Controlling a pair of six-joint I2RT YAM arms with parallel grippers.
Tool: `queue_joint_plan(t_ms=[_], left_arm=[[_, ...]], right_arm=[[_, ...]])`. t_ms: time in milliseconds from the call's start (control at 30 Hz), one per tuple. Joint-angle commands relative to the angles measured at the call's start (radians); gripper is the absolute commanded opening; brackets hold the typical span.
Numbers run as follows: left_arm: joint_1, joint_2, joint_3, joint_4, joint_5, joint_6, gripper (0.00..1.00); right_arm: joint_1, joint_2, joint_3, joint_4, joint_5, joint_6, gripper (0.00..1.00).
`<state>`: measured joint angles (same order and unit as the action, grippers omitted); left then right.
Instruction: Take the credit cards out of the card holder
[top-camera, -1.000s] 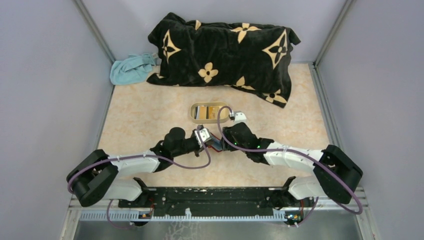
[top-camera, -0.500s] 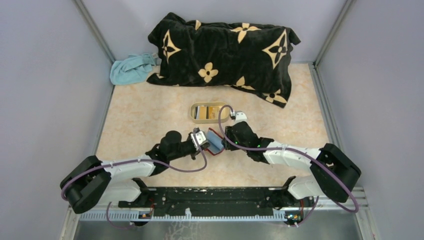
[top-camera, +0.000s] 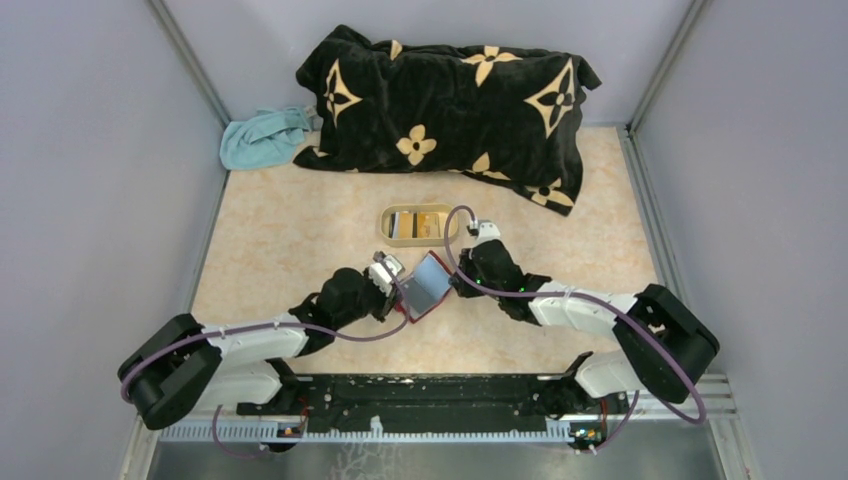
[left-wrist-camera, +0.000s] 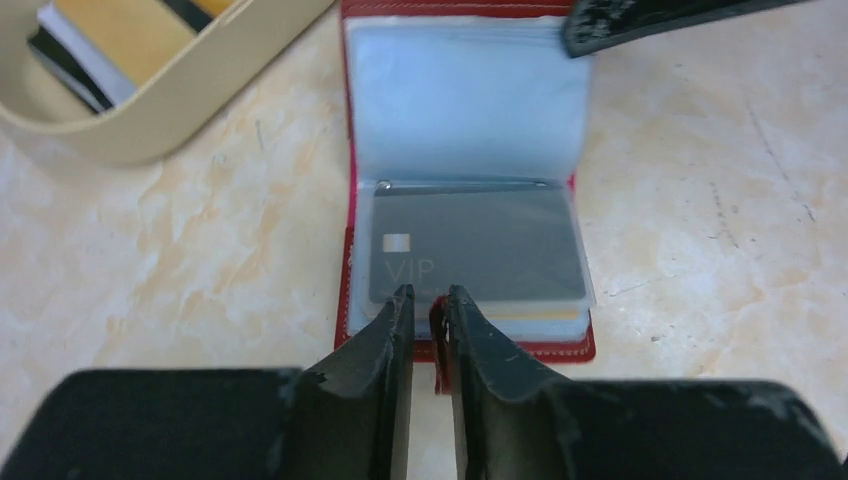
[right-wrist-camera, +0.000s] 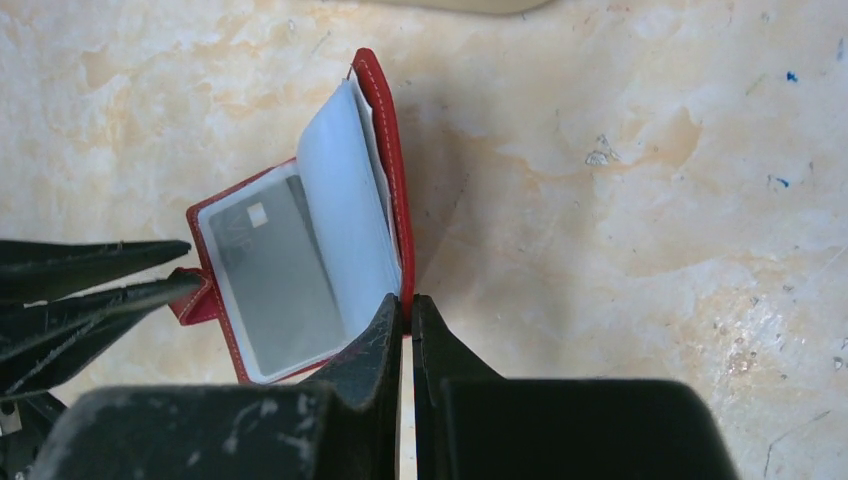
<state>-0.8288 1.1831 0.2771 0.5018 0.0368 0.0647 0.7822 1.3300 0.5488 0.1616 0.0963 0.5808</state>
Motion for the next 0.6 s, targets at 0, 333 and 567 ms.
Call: queue_joint_plan(t_ms=[0,333,567], left_arm=[[0.003,0.031,0.022,-0.054,-0.210,-0.147,0.32],[0.004,0.039,0.113,-0.214,-0.424,-0.359,0.68],[0.003,-0.044,0.069,-0.093,-0.324,-0.416,0.75]], right_arm=[[-0.003,0.019,-0.039,0.070,-0.035,0.027,0.00],[0.041,-0.068,-0.174,0.099,-0.040,0.152,0.00],[0.229,-0.122,-0.168,-0.033,0.233,0.378,0.00]])
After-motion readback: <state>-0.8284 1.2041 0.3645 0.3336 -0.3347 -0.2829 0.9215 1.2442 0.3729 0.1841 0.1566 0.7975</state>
